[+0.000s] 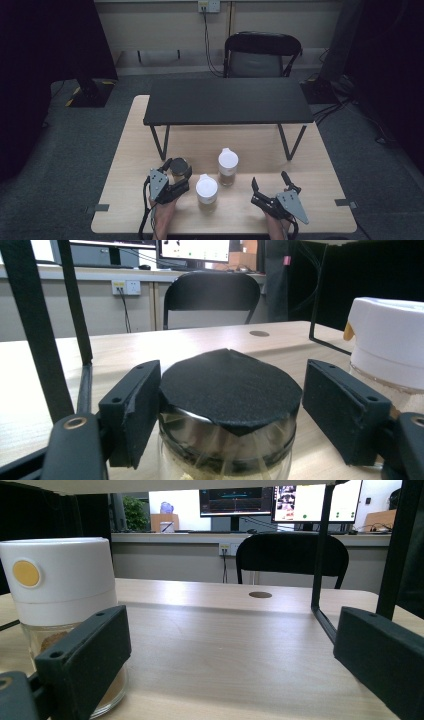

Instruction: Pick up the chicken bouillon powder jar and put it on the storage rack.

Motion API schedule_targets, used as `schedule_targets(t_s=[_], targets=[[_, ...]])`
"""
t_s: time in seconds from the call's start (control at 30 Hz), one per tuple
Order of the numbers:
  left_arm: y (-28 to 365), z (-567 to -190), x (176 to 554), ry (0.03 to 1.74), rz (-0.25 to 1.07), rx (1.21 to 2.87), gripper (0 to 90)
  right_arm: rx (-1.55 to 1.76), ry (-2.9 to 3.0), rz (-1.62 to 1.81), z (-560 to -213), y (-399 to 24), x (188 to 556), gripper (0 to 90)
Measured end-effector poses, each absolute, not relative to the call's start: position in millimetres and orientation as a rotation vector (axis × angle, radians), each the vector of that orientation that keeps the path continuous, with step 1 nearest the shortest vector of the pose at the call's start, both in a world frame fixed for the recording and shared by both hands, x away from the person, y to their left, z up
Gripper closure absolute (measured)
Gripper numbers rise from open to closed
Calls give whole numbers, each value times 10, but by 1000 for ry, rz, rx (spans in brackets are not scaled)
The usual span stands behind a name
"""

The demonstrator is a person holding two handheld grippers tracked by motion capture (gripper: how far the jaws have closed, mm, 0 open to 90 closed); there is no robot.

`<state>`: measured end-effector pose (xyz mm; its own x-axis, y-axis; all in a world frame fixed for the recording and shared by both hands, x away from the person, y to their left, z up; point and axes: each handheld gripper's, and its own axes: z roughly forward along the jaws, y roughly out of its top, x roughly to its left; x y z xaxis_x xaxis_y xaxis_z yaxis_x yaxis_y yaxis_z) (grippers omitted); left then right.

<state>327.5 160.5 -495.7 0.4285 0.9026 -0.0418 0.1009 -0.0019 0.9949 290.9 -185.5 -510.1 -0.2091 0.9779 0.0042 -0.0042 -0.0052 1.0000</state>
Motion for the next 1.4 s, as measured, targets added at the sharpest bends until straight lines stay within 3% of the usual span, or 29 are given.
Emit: schedule_targets(t_s=[0.53,1.4], targets=[[1598,-4981,3311,976,832,1458,345,1102,1357,1369,-5101,-1855,2908,7],[1580,-4845,3239,962,871,1450,351,1103,1355,1369,-5101,-1856,2908,7]])
